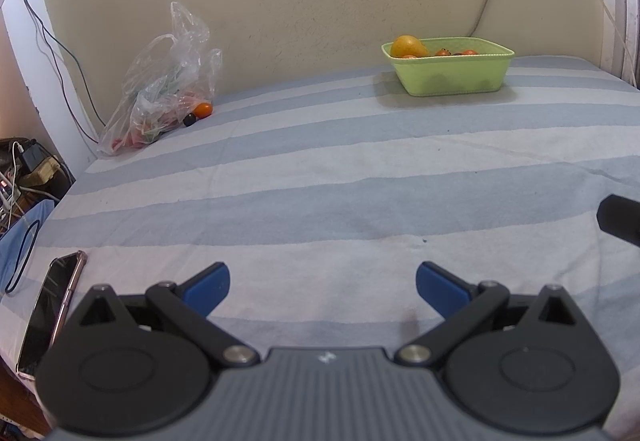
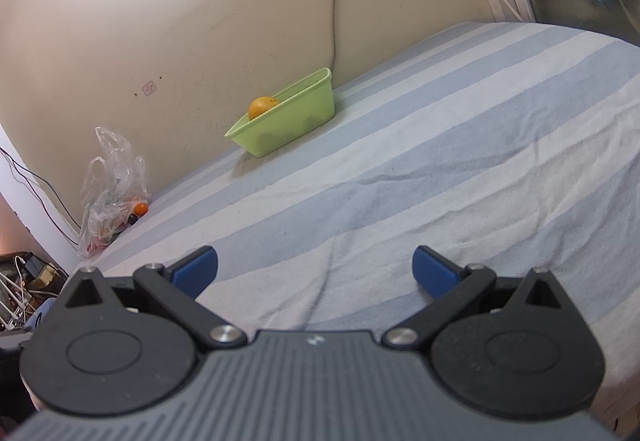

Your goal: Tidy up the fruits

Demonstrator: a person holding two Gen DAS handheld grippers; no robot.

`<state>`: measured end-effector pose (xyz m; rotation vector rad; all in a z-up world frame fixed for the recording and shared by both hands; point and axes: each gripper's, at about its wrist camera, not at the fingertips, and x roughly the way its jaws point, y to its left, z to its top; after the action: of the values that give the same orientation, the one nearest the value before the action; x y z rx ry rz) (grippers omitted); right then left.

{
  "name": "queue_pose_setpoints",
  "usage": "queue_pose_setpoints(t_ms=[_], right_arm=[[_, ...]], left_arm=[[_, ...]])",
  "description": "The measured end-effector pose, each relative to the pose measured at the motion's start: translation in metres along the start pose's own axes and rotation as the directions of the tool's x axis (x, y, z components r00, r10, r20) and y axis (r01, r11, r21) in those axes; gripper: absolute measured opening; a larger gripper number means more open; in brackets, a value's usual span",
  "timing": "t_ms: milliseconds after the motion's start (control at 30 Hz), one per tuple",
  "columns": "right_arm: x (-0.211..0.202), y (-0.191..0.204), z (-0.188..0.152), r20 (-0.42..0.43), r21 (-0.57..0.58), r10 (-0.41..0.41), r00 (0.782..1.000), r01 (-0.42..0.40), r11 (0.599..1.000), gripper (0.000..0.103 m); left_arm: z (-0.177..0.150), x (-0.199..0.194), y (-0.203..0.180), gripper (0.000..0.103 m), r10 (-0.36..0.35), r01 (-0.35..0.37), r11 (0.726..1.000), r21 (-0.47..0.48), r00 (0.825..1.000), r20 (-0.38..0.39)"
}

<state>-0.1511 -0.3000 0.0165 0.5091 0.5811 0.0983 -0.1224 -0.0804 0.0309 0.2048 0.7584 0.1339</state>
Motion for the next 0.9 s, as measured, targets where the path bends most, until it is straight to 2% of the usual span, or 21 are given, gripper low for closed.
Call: queue_pose_setpoints(t_ms=[900], right_arm=[[0.0001, -0.0011, 0.0005, -0.002, 0.000, 0.001, 1.000, -0.001, 1.000, 0.103]], left_arm=[[0.0018, 0.0061, 0.0003, 0.103, -0.013, 0.013, 1.000, -0.004, 0.999, -0.031]])
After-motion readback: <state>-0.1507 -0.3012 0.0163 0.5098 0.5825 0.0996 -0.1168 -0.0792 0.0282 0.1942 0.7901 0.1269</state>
